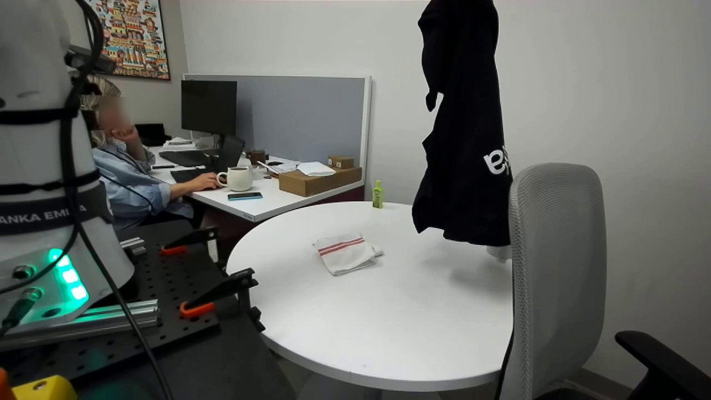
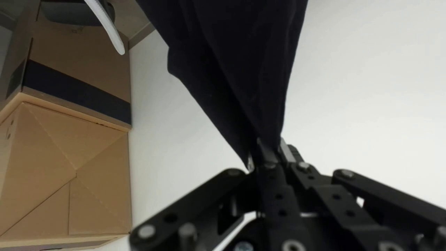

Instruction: Place the black shirt on the backrest of the grey chair

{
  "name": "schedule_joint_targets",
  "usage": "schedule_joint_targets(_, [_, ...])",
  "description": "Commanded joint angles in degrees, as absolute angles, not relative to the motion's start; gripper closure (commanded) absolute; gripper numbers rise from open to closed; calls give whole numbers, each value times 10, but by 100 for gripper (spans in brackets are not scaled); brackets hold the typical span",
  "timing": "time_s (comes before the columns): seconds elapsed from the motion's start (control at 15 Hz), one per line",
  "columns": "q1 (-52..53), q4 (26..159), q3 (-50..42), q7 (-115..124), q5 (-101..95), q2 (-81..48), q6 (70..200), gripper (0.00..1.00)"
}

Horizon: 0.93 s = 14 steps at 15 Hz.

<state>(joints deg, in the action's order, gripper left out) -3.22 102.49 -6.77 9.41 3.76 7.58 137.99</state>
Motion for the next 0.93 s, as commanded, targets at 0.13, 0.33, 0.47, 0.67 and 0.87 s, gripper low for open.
schedule_joint_targets(0.13, [-59,909,-88,17,90,-43,1335,99])
schedule_joint_targets(0.33, [-100,832,-104,-25,129,-116,1297,99])
schedule_joint_targets(0.47, [-134,779,-110,-43,146,-152,1270,99])
schedule_joint_targets(0.67, [-188,699,-118,-51,155,-195,1235,99])
schedule_joint_targets(0.87, [-240,631,-126,-46,162,-224,1209,99])
